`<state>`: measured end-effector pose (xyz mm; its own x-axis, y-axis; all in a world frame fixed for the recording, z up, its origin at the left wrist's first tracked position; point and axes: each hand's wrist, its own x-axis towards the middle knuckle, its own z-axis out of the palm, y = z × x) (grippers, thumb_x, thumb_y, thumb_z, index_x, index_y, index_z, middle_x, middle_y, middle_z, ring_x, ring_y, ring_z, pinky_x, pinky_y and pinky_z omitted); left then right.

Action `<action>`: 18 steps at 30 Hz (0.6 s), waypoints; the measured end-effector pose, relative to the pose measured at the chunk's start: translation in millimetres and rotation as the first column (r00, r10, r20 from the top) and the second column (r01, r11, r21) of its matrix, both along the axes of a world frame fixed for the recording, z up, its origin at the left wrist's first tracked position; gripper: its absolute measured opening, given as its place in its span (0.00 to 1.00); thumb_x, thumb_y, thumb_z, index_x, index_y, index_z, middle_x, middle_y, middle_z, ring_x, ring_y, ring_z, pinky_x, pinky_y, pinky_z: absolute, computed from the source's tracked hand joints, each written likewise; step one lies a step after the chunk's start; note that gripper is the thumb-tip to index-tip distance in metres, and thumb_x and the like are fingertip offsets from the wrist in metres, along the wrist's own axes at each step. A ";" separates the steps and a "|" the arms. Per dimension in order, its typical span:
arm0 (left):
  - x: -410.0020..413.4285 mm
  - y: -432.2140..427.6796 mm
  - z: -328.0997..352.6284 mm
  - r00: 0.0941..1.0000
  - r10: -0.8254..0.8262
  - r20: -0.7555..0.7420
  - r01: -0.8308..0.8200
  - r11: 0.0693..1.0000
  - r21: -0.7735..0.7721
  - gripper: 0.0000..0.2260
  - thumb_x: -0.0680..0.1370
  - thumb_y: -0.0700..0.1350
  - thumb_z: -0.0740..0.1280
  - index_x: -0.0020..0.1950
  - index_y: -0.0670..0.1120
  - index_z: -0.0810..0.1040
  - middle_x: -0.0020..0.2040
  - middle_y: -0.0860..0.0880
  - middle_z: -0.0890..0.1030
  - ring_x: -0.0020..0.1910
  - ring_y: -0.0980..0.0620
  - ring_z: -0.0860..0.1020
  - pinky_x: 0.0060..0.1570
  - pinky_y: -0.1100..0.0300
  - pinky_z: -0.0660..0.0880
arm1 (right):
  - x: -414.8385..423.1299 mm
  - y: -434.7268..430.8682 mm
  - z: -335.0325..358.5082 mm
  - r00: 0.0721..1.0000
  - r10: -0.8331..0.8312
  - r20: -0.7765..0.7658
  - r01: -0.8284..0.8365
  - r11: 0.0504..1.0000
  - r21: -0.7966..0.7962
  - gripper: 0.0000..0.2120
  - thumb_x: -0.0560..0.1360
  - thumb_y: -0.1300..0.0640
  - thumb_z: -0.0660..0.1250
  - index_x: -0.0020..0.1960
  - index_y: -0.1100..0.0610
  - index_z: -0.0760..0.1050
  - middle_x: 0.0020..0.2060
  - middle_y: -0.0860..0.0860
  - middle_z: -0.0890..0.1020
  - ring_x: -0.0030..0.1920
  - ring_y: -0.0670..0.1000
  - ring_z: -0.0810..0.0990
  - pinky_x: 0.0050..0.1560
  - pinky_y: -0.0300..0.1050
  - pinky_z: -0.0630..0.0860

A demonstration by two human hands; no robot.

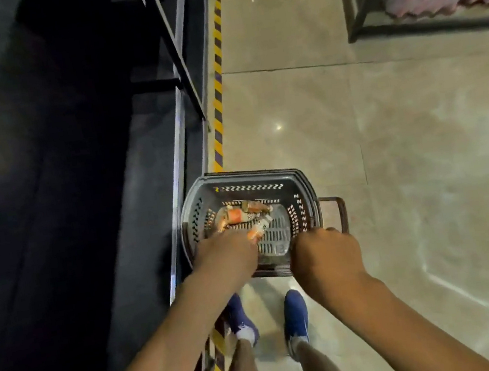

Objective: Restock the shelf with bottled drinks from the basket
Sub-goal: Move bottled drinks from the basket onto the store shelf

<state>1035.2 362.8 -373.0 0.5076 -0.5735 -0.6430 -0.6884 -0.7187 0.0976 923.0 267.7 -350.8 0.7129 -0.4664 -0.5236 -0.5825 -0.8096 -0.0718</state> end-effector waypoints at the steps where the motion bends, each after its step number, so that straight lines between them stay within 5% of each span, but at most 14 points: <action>1: 10.5 -8.9 -31.1 1.000 -0.021 -0.003 0.021 1.000 0.015 0.16 0.83 0.50 0.52 0.60 0.48 0.76 0.61 0.45 0.78 0.59 0.43 0.75 0.55 0.49 0.69 | 9.4 -8.6 -27.9 1.000 -0.014 -0.014 0.014 1.000 0.010 0.10 0.76 0.56 0.62 0.52 0.54 0.81 0.49 0.54 0.83 0.51 0.58 0.81 0.49 0.47 0.75; 7: 65.0 -53.0 -232.7 0.997 -0.070 -0.041 0.073 0.996 0.056 0.15 0.82 0.50 0.54 0.60 0.46 0.76 0.60 0.44 0.79 0.59 0.44 0.75 0.56 0.50 0.70 | 59.7 -34.4 -230.1 0.993 -0.068 -0.100 0.074 0.996 0.050 0.14 0.75 0.53 0.66 0.58 0.56 0.77 0.55 0.56 0.81 0.57 0.58 0.78 0.55 0.50 0.74; 12: 102.8 -55.0 -404.3 0.990 -0.121 -0.068 0.131 0.978 0.165 0.17 0.81 0.51 0.58 0.66 0.45 0.73 0.67 0.42 0.74 0.67 0.42 0.70 0.67 0.44 0.66 | 90.8 -30.9 -417.9 0.966 -0.194 -0.173 0.222 0.961 0.163 0.16 0.80 0.51 0.60 0.64 0.56 0.71 0.62 0.57 0.77 0.63 0.59 0.74 0.61 0.54 0.73; 14: 117.0 -51.8 -470.9 0.985 -0.170 -0.042 0.175 0.965 0.196 0.22 0.80 0.53 0.59 0.70 0.45 0.68 0.70 0.41 0.70 0.70 0.40 0.66 0.69 0.43 0.64 | 98.7 -26.4 -488.0 0.907 -0.362 -0.215 0.413 0.862 0.293 0.16 0.80 0.49 0.58 0.64 0.55 0.69 0.60 0.56 0.77 0.61 0.58 0.76 0.61 0.54 0.74; 18: 136.6 -60.3 -585.7 0.955 -0.290 0.059 0.274 0.942 0.192 0.36 0.76 0.55 0.65 0.78 0.41 0.56 0.77 0.37 0.58 0.77 0.38 0.55 0.75 0.42 0.54 | 114.4 -15.8 -617.1 0.594 -0.696 -0.404 0.792 0.419 0.444 0.19 0.77 0.43 0.63 0.60 0.56 0.67 0.48 0.54 0.81 0.50 0.56 0.81 0.56 0.57 0.77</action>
<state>1171.8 302.6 -958.7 0.3989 -0.5798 -0.7104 -0.8656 -0.4937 -0.0831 1037.3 251.9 -968.0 0.1271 -0.3857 -0.9138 -0.9774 0.1080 -0.1815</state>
